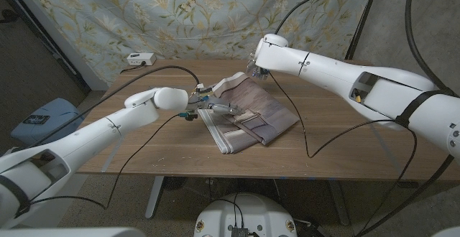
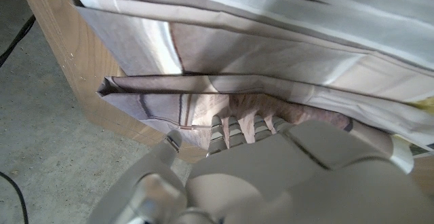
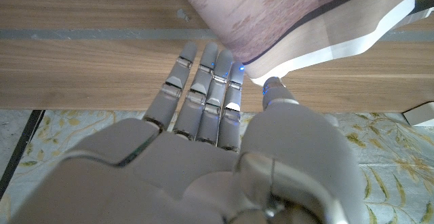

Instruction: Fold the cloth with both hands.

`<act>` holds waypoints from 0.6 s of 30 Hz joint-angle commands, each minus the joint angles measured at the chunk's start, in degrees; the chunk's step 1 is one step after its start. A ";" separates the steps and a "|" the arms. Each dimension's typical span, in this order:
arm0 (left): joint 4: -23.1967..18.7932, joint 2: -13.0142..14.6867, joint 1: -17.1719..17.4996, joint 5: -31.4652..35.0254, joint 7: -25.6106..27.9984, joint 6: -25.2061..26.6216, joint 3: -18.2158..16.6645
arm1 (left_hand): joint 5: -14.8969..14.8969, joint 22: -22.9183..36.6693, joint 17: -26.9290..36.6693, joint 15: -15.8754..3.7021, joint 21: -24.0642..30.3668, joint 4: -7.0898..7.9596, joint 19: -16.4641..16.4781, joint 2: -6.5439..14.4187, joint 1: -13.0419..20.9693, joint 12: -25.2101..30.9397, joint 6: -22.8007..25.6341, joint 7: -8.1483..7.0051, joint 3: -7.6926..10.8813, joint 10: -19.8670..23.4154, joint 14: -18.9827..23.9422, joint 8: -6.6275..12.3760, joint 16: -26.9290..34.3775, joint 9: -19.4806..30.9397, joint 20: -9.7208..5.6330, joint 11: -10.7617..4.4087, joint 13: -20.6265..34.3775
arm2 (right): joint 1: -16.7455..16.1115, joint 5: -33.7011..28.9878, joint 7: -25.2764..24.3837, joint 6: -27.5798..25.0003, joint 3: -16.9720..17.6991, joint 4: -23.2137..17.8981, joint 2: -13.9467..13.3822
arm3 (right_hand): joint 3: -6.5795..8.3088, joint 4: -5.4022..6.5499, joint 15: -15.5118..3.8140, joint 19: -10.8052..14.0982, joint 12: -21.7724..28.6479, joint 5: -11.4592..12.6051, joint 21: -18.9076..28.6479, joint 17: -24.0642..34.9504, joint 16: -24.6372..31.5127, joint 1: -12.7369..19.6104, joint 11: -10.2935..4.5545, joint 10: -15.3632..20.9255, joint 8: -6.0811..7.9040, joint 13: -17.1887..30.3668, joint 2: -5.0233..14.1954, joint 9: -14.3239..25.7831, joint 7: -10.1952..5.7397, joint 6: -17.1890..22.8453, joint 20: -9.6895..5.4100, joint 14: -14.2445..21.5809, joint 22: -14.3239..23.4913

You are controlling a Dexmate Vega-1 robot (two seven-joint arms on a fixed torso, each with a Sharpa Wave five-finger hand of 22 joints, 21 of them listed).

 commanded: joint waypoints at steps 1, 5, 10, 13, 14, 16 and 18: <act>4.71 -0.46 -1.25 -0.69 -2.30 -10.06 0.31 | -0.28 0.11 0.26 0.03 0.49 -0.42 0.44 -0.25 0.22 0.57 0.49 -0.48 0.31 0.64 0.38 -0.09 0.50 0.19 0.04 -0.32 0.29 | -5.15 0.47 -3.53 -0.05 4.61 -5.49 -3.42 | 0.22 0.28 0.02 -0.45 -0.39 -0.05 -0.34 -0.11 -0.45 -0.66 -0.06 -0.43 -0.50 -0.27 0.12 -0.08 0.21 -0.64 -0.24 -0.64 0.16; 7.88 -0.94 -2.24 -1.37 -2.42 -15.57 0.28 | -0.28 0.10 0.27 -0.37 0.63 -0.54 1.13 -0.39 0.22 0.75 0.42 -0.71 0.30 1.39 0.92 -0.12 0.53 0.19 -0.10 -0.34 0.30 | -5.81 0.59 -4.23 -0.14 5.11 -6.31 -3.95 | 0.22 0.35 -0.05 -0.52 -0.62 -0.06 -0.45 -0.27 -0.53 -0.97 -0.11 -0.62 -0.78 -0.53 0.13 -0.23 0.12 -0.80 -0.23 -0.74 0.16; 9.68 -1.43 -2.73 -1.94 -2.57 -19.30 0.04 | -0.26 0.08 0.28 -0.56 0.79 -0.63 1.89 -0.42 0.23 0.86 0.87 -0.79 0.34 1.99 1.40 0.04 0.54 0.19 -0.37 -0.55 0.32 | -6.68 0.95 -4.89 -0.18 5.82 -7.22 -4.53 | 0.27 0.42 -0.16 -0.58 -0.79 -0.07 -0.55 -0.36 -0.59 -1.27 -0.11 -0.64 -1.05 -0.81 0.26 -0.39 -0.06 -0.93 -0.26 -0.91 0.16; 10.36 -1.67 -2.95 -2.14 -2.97 -20.62 0.02 | -0.24 0.08 0.28 -0.67 0.83 -0.69 2.17 -0.38 0.27 0.90 1.08 -0.85 0.39 2.27 1.63 0.10 0.55 0.19 -0.49 -0.63 0.32 | -7.40 1.19 -5.64 -0.70 6.47 -7.86 -4.70 | 0.33 0.37 -0.18 -0.61 -0.89 -0.07 -0.61 -0.39 -0.56 -1.33 -0.03 -0.65 -1.17 -0.96 0.31 -0.48 -0.06 -0.88 -0.26 -0.92 0.16; 10.56 -1.75 -3.04 -2.21 -3.19 -20.92 0.04 | -0.24 0.07 0.28 -0.64 0.84 -0.71 2.25 -0.37 0.29 0.89 1.24 -0.85 0.40 2.29 1.66 0.15 0.53 0.19 -0.54 -0.62 0.32 | -7.67 1.29 -5.78 -0.53 6.66 -8.27 -4.99 | 0.34 0.35 -0.16 -0.62 -0.91 -0.07 -0.63 -0.40 -0.56 -1.35 0.15 -0.61 -1.21 -1.01 0.32 -0.51 -0.05 -0.88 -0.26 -0.96 0.16; 10.60 -1.84 -3.08 -2.15 -3.38 -21.10 0.01 | -0.23 0.07 0.28 -0.72 0.82 -0.77 2.32 -0.37 0.33 0.86 1.38 -0.99 0.43 2.32 1.73 0.18 0.50 0.19 -0.56 -0.66 0.33 | -8.17 1.36 -6.34 -0.75 7.02 -8.88 -5.24 | 0.35 0.32 -0.18 -0.63 -0.99 -0.08 -0.68 -0.47 -0.56 -1.45 -0.01 -0.61 -1.35 -1.15 0.27 -0.59 -0.03 -0.94 -0.30 -0.96 0.16; 10.65 -1.95 -3.16 -2.03 -3.60 -21.25 0.02 | -0.23 0.07 0.27 -0.73 0.82 -0.80 2.39 -0.37 0.35 0.86 1.42 -1.02 0.45 2.39 1.76 0.18 0.48 0.19 -0.61 -0.68 0.33 | -8.51 1.42 -6.82 -1.16 7.21 -9.36 -5.36 | 0.38 0.31 -0.23 -0.66 -1.08 -0.08 -0.72 -0.50 -0.60 -1.51 -0.10 -0.71 -1.37 -1.24 0.31 -0.64 -0.16 -0.83 -0.35 -1.06 0.16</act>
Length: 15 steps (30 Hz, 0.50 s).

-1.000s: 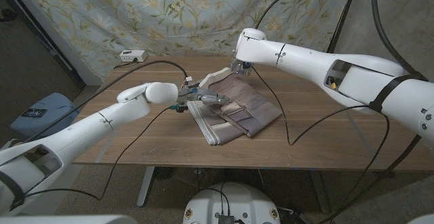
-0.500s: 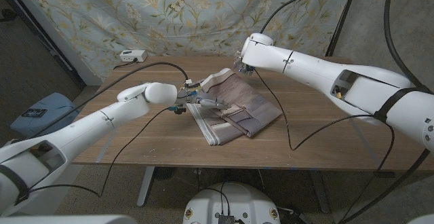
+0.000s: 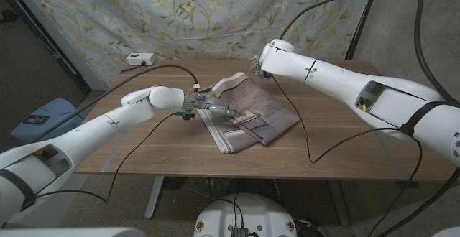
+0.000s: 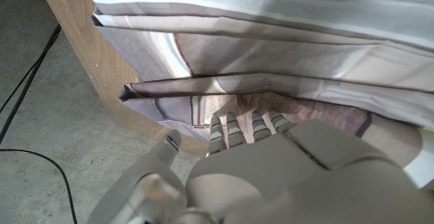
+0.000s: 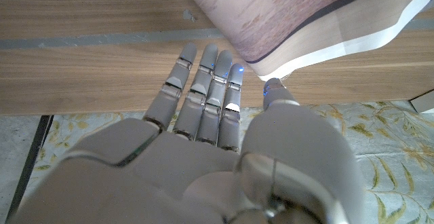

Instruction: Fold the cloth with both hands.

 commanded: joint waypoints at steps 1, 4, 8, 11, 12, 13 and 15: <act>2.65 -0.76 -0.91 -0.48 -1.08 -5.52 -0.21 | -0.22 0.06 0.27 -0.01 0.31 -0.39 0.54 -0.30 0.31 0.23 0.50 -0.11 0.09 0.42 0.44 0.17 0.46 0.19 -0.01 -0.20 0.32 | -2.77 0.72 -2.82 -0.93 2.12 -3.33 -1.57 | 0.14 0.07 0.18 -0.36 -0.25 -0.09 -0.13 0.04 -0.11 -0.58 0.04 -0.07 -0.17 -0.15 -0.21 -0.07 -0.22 -0.21 -0.04 -0.27 0.16; 2.14 -0.69 -0.76 -0.11 -1.17 -4.97 -0.31 | -0.22 0.05 0.27 -0.07 0.28 -0.44 0.56 -0.30 0.34 0.20 0.50 -0.12 0.11 0.43 0.44 0.15 0.42 0.19 -0.02 -0.20 0.33 | -3.13 0.70 -3.08 -1.03 1.84 -5.03 -2.38 | 0.14 0.07 0.12 -0.42 -0.35 -0.10 -0.20 0.01 -0.13 -0.74 0.16 -0.06 -0.33 -0.31 -0.18 -0.16 -0.16 -0.27 -0.08 -0.41 0.16; 1.38 -0.52 -0.37 0.10 -1.18 -4.18 -0.48 | -0.21 0.05 0.26 -0.13 0.23 -0.51 0.59 -0.30 0.38 0.17 0.50 -0.10 0.14 0.47 0.44 0.12 0.36 0.19 -0.07 -0.19 0.33 | -2.87 -0.10 -3.25 -1.56 -0.17 -7.15 -3.02 | -0.05 0.15 0.28 -0.32 -0.90 -0.17 -0.29 -0.22 -0.19 -1.37 0.19 -0.73 -0.77 -0.75 -0.51 -0.39 -0.34 -0.55 -0.01 -0.55 0.15; 0.76 -0.39 -0.07 0.10 -1.30 -3.51 -0.58 | -0.21 0.05 0.26 -0.06 0.18 -0.56 0.56 -0.29 0.42 0.14 0.52 -0.09 0.17 0.48 0.44 0.11 0.32 0.19 -0.04 -0.17 0.33 | -2.31 -0.90 -3.15 -1.67 -2.24 -7.41 -2.81 | -0.27 0.37 0.44 -0.51 -1.62 -0.22 -0.48 -0.73 -0.45 -2.15 0.09 -1.57 -1.17 -1.25 -0.71 -0.66 -0.49 -0.72 -0.01 -0.87 0.15; 0.69 -0.36 0.02 0.06 -1.30 -3.48 -0.62 | -0.21 0.05 0.26 -0.09 0.16 -0.57 0.53 -0.29 0.42 0.14 0.53 -0.12 0.17 0.50 0.43 0.11 0.31 0.19 -0.02 -0.18 0.33 | -2.23 -1.26 -3.27 -1.60 -2.86 -7.41 -2.72 | -0.31 0.42 0.45 -0.59 -1.88 -0.23 -0.55 -0.90 -0.60 -2.36 0.02 -1.88 -1.29 -1.41 -0.74 -0.75 -0.70 -0.78 -0.09 -1.16 0.15; 0.58 -0.31 0.10 0.12 -1.25 -3.42 -0.65 | -0.20 0.04 0.26 -0.03 0.14 -0.58 0.51 -0.30 0.43 0.14 0.52 -0.10 0.18 0.54 0.43 0.10 0.30 0.19 0.01 -0.20 0.33 | -2.16 -1.61 -3.40 -1.69 -3.49 -7.30 -2.48 | -0.51 0.85 0.45 -0.77 -2.30 -0.29 -0.69 -1.11 -0.66 -3.18 -0.10 -2.25 -1.48 -1.72 -0.62 -0.91 -0.87 -0.78 -0.12 -1.33 0.14; 0.32 -0.21 0.28 0.13 -1.21 -3.13 -0.75 | -0.20 0.04 0.26 -0.02 0.11 -0.62 0.49 -0.29 0.45 0.10 0.53 -0.11 0.19 0.51 0.43 0.09 0.27 0.19 0.04 -0.19 0.33 | -1.95 -1.96 -3.16 -1.46 -4.48 -7.03 -2.20 | -0.72 1.31 0.54 -0.92 -3.53 -0.29 -0.89 -1.72 -0.88 -4.28 -0.31 -3.76 -1.81 -2.41 -0.54 -1.26 -1.11 -0.71 -0.20 -1.85 0.14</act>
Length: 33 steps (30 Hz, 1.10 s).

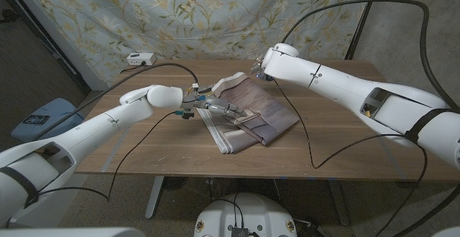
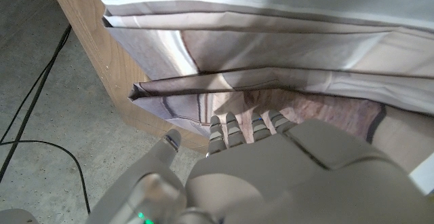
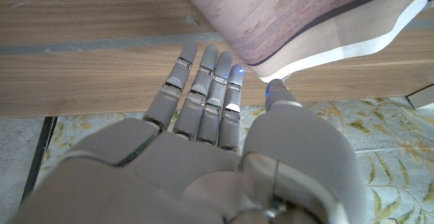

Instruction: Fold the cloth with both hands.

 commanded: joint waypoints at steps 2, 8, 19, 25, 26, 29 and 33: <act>-1.31 0.33 0.92 0.34 -0.25 0.81 -0.48 | -0.20 0.04 0.26 0.32 0.06 -0.42 -0.03 -0.07 0.26 0.07 0.52 -0.06 0.31 0.32 0.14 0.07 0.24 0.19 -0.03 0.03 0.33 | 0.09 -2.56 -0.73 0.15 -5.26 -2.15 0.01 | -0.31 1.15 0.31 -0.74 -2.25 -0.06 -0.68 -1.05 -0.48 -2.38 -0.19 -2.55 -0.79 -1.25 0.30 -0.59 -0.63 -0.21 -0.14 -1.23 0.14; -1.47 0.49 1.19 0.28 -0.13 1.14 -0.67 | -0.21 0.04 0.27 0.36 -0.03 -0.50 -0.02 -0.01 0.32 0.00 0.46 -0.14 0.38 0.36 0.13 0.02 0.17 0.19 0.00 0.06 0.34 | 0.57 -4.56 -0.83 0.28 -8.18 -1.99 0.80 | -0.85 2.39 0.47 -1.27 -4.22 0.02 -1.20 -2.23 -1.07 -5.02 -0.54 -3.64 -1.59 -2.64 0.55 -1.26 -1.22 -0.81 -0.57 -3.58 0.13; -1.49 0.48 1.47 0.51 0.35 1.75 -0.83 | -0.21 0.04 0.27 0.33 -0.23 -0.68 -0.12 0.11 0.46 -0.11 0.50 -0.06 0.54 0.43 0.10 -0.02 0.05 0.20 -0.02 0.13 0.35 | 2.42 -9.44 -1.31 -1.84 -14.81 -3.35 1.93 | -0.69 2.81 0.16 -0.99 -6.72 0.24 -1.38 -3.82 -1.24 -6.41 -0.70 -5.56 -2.52 -4.14 0.99 -1.93 -1.20 -1.91 -2.13 -5.41 0.18; -1.15 0.22 1.25 0.77 0.59 1.91 -0.77 | -0.22 0.05 0.27 0.33 -0.33 -0.77 -0.22 0.12 0.52 -0.17 0.46 -0.05 0.59 0.42 0.11 -0.05 0.02 0.20 -0.07 0.12 0.35 | 2.34 -11.80 -2.37 -2.81 -17.61 -4.76 2.16 | -0.75 2.96 0.53 -0.77 -8.25 0.24 -1.44 -4.92 -1.55 -7.30 -0.77 -6.61 -2.91 -5.10 0.82 -2.32 -0.75 -2.24 -2.69 -7.11 0.21; -1.14 0.22 1.24 0.77 0.60 1.90 -0.76 | -0.22 0.05 0.27 0.38 -0.35 -0.79 -0.22 0.12 0.53 -0.17 0.46 -0.02 0.60 0.45 0.10 -0.06 0.01 0.20 -0.03 0.14 0.35 | 2.33 -11.88 -2.33 -2.82 -17.62 -4.76 2.17 | -0.76 2.96 0.64 -0.74 -8.48 0.25 -1.45 -5.10 -1.60 -7.41 -0.89 -6.75 -2.95 -5.25 0.79 -2.37 -0.72 -2.24 -2.78 -7.41 0.22; -0.84 -0.02 1.00 0.88 0.58 1.81 -0.60 | -0.23 0.05 0.27 0.39 -0.40 -0.83 -0.27 0.13 0.55 -0.20 0.39 -0.09 0.63 0.47 0.11 -0.09 -0.01 0.20 -0.02 0.17 0.35 | 2.25 -13.05 -2.81 -2.87 -19.11 -5.14 2.14 | -0.80 3.00 1.21 -0.55 -8.95 0.25 -1.43 -5.60 -1.59 -7.75 -0.92 -6.78 -3.06 -5.68 0.69 -2.53 -0.55 -2.25 -3.10 -7.78 0.22; -0.70 -0.22 0.87 1.00 0.65 1.98 -0.49 | -0.24 0.05 0.28 0.44 -0.45 -0.87 -0.30 0.14 0.57 -0.25 0.29 -0.14 0.66 0.43 0.09 -0.14 -0.03 0.20 0.00 0.20 0.36 | 1.65 -14.10 -3.38 -2.33 -19.81 -5.01 2.12 | -0.87 3.23 1.33 -0.61 -10.33 0.27 -1.55 -6.56 -1.69 -8.56 -1.20 -7.91 -3.41 -6.56 0.73 -2.84 -0.44 -2.58 -3.60 -8.95 0.24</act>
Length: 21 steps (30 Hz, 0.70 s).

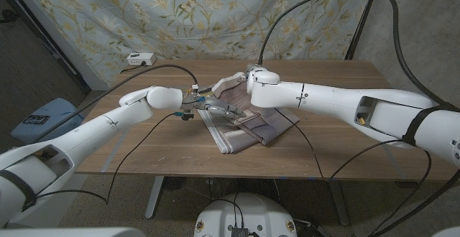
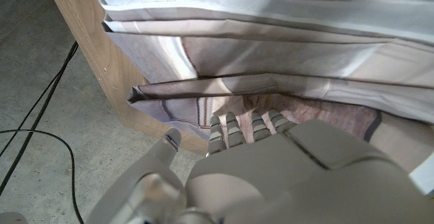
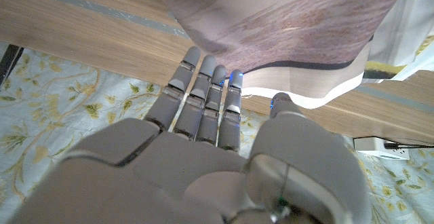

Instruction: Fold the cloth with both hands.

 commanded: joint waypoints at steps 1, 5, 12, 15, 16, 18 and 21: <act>0.62 -0.53 -0.48 0.40 0.22 0.34 0.32 | -0.24 0.05 0.28 0.42 -0.01 -0.41 -0.30 0.14 0.58 -0.20 0.29 -0.14 0.18 0.42 0.08 -0.14 -0.04 0.20 0.02 0.17 0.09 | -0.59 -3.99 -1.44 -0.09 -4.37 -0.79 0.29 | -0.06 0.42 0.34 0.13 -0.99 0.27 -0.29 -0.68 -0.20 -1.05 0.06 -0.67 -0.50 -0.61 0.09 -0.11 0.33 -0.42 -0.72 -0.79 0.24; 0.60 -0.61 -0.57 0.49 0.20 0.56 0.42 | -0.25 0.05 0.28 0.39 -0.06 -0.44 -0.34 0.12 0.59 -0.23 0.27 -0.12 0.20 0.43 0.05 -0.15 -0.06 0.20 0.06 0.14 0.09 | -1.33 -5.12 -1.80 1.19 -4.76 0.06 0.24 | -0.19 0.78 0.46 -0.03 -1.80 0.30 -0.42 -1.34 -0.15 -1.89 -0.01 -1.02 -0.81 -1.27 0.21 -0.35 0.60 -0.79 -0.81 -1.41 0.26; 0.60 -0.76 -0.80 0.41 -0.06 1.03 0.58 | -0.26 0.05 0.29 0.38 -0.11 -0.50 -0.33 0.12 0.61 -0.28 0.22 -0.18 0.23 0.41 0.04 -0.16 -0.08 0.20 0.03 0.17 0.09 | -3.09 -7.74 -2.25 4.83 -4.58 1.16 -0.89 | -0.73 2.13 0.37 -0.45 -3.25 0.40 -0.70 -2.44 0.07 -4.37 -0.45 -1.26 -1.17 -2.62 0.63 -0.89 0.33 -0.75 -1.12 -2.29 0.30; 0.50 -0.78 -0.92 0.39 -0.22 1.33 0.63 | -0.26 0.05 0.29 0.38 -0.14 -0.53 -0.36 0.12 0.63 -0.31 0.22 -0.17 0.25 0.38 0.01 -0.16 -0.10 0.20 0.02 0.13 0.09 | -3.91 -8.93 -2.00 6.30 -4.10 1.49 -1.39 | -1.04 2.96 0.38 -0.72 -3.84 0.50 -0.85 -2.93 0.24 -5.78 -0.52 -1.10 -1.39 -3.29 0.90 -1.17 -0.31 -0.83 -1.27 -2.47 0.33; 0.49 -0.78 -0.96 0.39 -0.25 1.37 0.64 | -0.26 0.05 0.29 0.39 -0.15 -0.55 -0.37 0.12 0.63 -0.30 0.17 -0.12 0.25 0.41 -0.01 -0.18 -0.11 0.20 0.04 0.13 0.09 | -4.19 -9.26 -1.84 6.56 -3.83 1.60 -1.46 | -1.18 3.34 0.35 -0.82 -4.12 0.54 -0.91 -3.14 0.23 -6.41 -0.55 -1.07 -1.48 -3.58 1.03 -1.30 -0.37 -0.82 -1.31 -2.75 0.35; 0.56 -0.83 -1.07 0.35 -0.35 1.43 0.70 | -0.27 0.05 0.29 0.40 -0.17 -0.57 -0.39 0.12 0.65 -0.32 0.20 -0.15 0.27 0.40 0.01 -0.17 -0.10 0.20 0.05 0.12 0.09 | -4.92 -10.03 -1.79 7.35 -3.19 1.65 -1.78 | -1.39 3.87 0.45 -1.07 -4.49 0.59 -1.04 -3.43 0.31 -7.32 -0.59 -1.00 -1.59 -3.99 1.16 -1.48 -0.64 -0.78 -1.48 -2.88 0.36; 0.62 -0.89 -1.26 0.25 -0.70 1.71 0.82 | -0.27 0.06 0.28 0.38 -0.20 -0.61 -0.39 0.12 0.66 -0.33 0.28 -0.14 0.28 0.42 0.03 -0.14 -0.10 0.20 0.00 0.08 0.10 | -5.57 -11.20 -1.07 8.06 -2.70 1.67 -2.15 | -1.60 4.54 0.56 -1.16 -4.97 0.68 -1.11 -3.81 0.29 -8.44 -0.55 -0.93 -1.74 -4.50 1.39 -1.70 -0.65 -0.76 -1.55 -3.34 0.37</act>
